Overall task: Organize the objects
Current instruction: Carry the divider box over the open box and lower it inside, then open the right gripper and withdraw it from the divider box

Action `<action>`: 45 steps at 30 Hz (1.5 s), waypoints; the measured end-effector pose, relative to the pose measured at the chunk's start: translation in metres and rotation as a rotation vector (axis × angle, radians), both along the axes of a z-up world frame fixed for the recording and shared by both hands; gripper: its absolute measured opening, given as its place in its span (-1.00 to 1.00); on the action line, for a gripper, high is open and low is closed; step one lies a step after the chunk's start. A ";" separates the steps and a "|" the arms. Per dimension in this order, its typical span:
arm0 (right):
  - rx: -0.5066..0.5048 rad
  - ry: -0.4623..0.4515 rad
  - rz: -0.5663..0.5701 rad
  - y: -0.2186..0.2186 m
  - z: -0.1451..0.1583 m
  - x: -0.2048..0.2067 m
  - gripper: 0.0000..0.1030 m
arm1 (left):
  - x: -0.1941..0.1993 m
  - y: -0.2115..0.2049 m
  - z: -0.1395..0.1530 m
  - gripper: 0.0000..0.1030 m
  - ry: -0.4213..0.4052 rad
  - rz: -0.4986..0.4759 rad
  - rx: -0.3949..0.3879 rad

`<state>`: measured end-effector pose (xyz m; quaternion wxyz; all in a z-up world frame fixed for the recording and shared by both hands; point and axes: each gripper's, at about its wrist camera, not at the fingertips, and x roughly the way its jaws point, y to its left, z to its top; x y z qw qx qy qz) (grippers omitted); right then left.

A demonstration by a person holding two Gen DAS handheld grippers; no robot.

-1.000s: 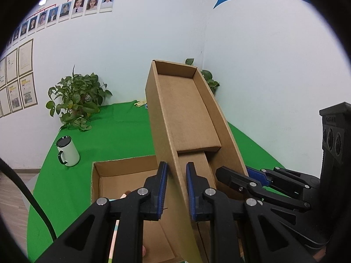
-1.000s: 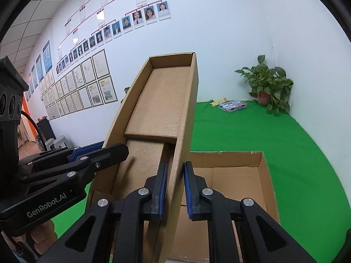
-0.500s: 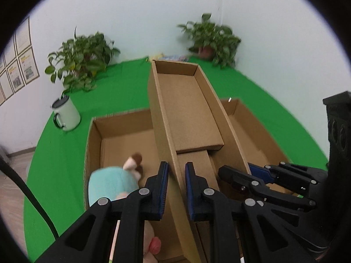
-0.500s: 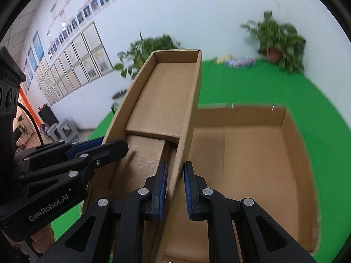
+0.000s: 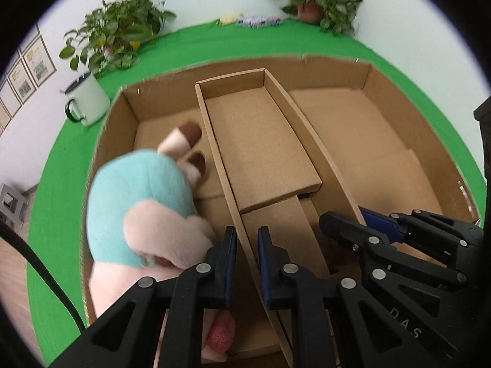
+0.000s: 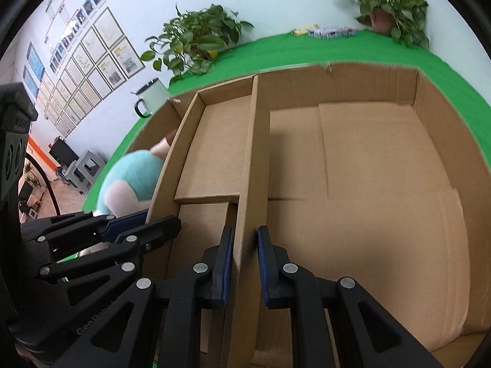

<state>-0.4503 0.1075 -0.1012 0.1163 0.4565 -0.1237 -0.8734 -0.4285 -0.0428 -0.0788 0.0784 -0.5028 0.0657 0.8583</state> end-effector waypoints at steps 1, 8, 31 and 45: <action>-0.002 -0.015 -0.003 -0.003 -0.004 0.003 -0.75 | 0.000 0.000 -0.002 -0.74 -0.002 -0.002 -0.002; -0.012 -0.056 -0.014 -0.017 -0.024 -0.006 -0.79 | 0.012 -0.001 0.017 -0.68 0.027 0.008 0.022; 0.050 0.059 0.016 -0.025 0.017 0.006 0.35 | 0.085 -0.039 0.069 0.24 0.275 0.057 0.111; 0.183 0.265 -0.114 0.081 0.087 0.149 0.77 | 0.088 0.026 0.068 0.36 0.311 -0.016 0.172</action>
